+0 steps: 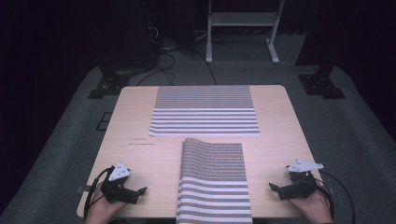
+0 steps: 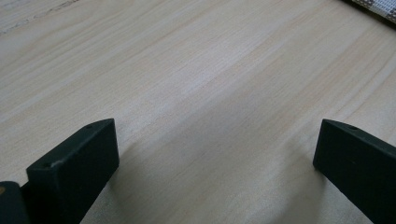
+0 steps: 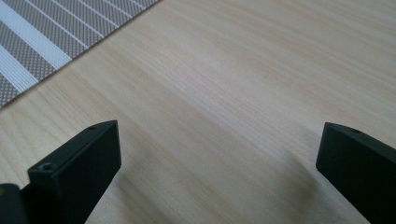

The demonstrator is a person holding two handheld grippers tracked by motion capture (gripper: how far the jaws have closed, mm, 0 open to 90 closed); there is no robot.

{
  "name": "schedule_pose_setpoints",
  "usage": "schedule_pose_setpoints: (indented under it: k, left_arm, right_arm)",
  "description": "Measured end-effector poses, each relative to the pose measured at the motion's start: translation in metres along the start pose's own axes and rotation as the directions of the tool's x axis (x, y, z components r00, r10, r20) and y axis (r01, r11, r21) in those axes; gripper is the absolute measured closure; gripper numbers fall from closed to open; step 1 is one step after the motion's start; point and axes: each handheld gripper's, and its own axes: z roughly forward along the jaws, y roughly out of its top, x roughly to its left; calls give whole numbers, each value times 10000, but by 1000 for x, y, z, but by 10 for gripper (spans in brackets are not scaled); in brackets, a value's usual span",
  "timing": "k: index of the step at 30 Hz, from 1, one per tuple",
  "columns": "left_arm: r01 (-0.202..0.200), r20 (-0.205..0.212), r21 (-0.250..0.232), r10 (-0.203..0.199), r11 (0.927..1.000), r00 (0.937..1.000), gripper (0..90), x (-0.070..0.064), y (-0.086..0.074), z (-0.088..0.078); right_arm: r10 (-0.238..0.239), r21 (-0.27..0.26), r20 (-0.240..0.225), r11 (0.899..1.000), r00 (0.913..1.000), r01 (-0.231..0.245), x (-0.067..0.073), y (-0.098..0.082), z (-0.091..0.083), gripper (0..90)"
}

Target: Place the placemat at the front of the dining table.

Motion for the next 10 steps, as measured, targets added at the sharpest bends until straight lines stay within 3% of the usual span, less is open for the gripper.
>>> schedule_pose_setpoints:
  k: [10]
  left_arm:
    - [-2,25,-43,2,10000,10000,0,0,1,1]
  right_arm:
    - [-81,-28,-148,10000,9999,81,2,-3,2,0]
